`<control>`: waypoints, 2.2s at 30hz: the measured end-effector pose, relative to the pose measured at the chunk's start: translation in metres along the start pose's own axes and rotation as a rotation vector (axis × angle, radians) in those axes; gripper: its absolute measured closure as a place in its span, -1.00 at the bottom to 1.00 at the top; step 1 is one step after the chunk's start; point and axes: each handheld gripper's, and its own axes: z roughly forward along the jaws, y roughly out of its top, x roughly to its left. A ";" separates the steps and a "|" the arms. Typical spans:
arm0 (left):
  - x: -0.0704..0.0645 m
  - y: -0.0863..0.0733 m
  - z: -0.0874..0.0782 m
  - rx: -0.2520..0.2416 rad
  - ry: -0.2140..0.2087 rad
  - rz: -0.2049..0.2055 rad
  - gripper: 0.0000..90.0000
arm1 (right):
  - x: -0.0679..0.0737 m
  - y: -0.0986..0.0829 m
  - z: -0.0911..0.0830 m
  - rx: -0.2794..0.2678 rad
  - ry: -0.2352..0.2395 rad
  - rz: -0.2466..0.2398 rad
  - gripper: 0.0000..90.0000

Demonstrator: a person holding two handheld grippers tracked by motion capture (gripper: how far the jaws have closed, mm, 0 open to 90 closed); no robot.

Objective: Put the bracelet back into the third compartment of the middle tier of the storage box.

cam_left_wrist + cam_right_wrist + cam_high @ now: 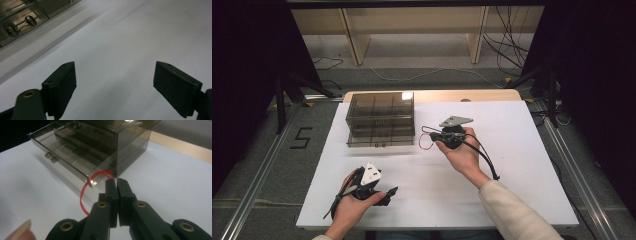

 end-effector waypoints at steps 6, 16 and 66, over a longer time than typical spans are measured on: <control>0.000 0.000 0.000 0.001 -0.003 -0.001 -0.59 | 0.002 0.004 0.005 0.000 0.003 -0.005 0.97; -0.001 0.000 0.000 0.000 -0.005 -0.001 -0.59 | 0.005 0.012 0.012 -0.001 0.006 -0.008 0.97; 0.000 0.000 0.000 -0.003 -0.008 0.000 -0.59 | 0.017 0.037 0.044 -0.012 0.015 -0.019 0.97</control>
